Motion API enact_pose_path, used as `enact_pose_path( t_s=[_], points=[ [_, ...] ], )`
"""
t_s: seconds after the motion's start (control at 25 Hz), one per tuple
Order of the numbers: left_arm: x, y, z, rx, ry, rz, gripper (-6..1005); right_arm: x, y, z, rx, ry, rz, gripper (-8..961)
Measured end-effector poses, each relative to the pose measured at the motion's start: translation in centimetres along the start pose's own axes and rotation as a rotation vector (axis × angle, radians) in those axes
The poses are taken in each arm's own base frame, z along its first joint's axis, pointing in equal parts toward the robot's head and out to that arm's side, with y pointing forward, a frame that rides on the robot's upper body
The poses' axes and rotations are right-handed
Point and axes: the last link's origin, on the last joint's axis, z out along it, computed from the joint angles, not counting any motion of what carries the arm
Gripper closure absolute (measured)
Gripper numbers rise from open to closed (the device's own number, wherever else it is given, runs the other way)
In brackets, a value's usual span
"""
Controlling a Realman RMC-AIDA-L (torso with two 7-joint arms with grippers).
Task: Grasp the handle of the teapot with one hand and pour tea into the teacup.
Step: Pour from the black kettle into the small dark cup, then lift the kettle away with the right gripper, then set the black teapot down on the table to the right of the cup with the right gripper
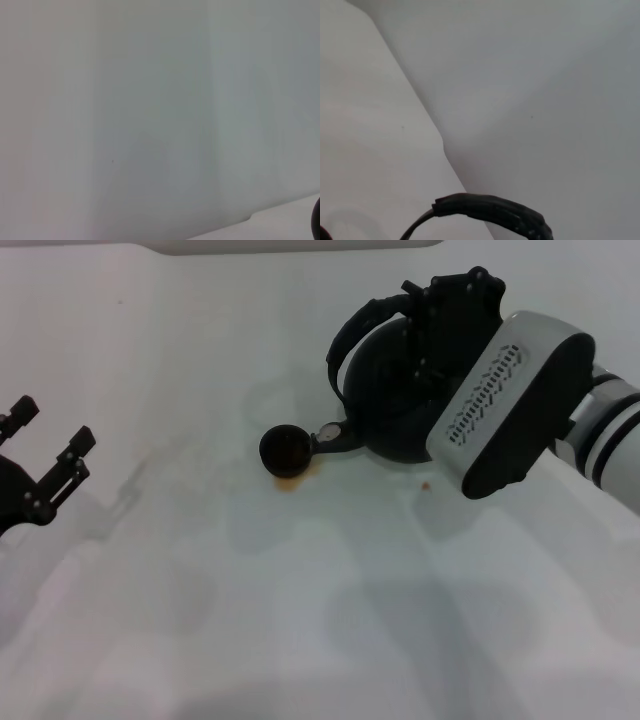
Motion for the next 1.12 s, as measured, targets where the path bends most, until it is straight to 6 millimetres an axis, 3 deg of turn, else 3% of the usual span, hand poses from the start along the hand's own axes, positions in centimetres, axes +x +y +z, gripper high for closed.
enact_pose_path(
  t_s=[0.36, 0.64, 0.88, 1.12],
  points=[
    [0.0, 0.1, -0.1, -0.001, 0.002, 0.0, 305, 0.4, -0.4, -0.4, 0.007, -0.016, 0.056, 846],
    [0.0, 0.2, -0.2, -0.002, 0.001, -0.001, 303, 1.5, -2.2, -1.6, 0.026, -0.091, 0.211, 846],
    [0.0, 0.2, -0.1, -0.007, 0.005, 0.001, 303, 4.6, -4.0, -3.3, 0.031, -0.175, 0.445, 845],
    [0.2, 0.2, 0.3, -0.018, 0.01, 0.005, 303, 8.1, -4.6, -5.1, 0.046, -0.275, 0.652, 845]
  ],
)
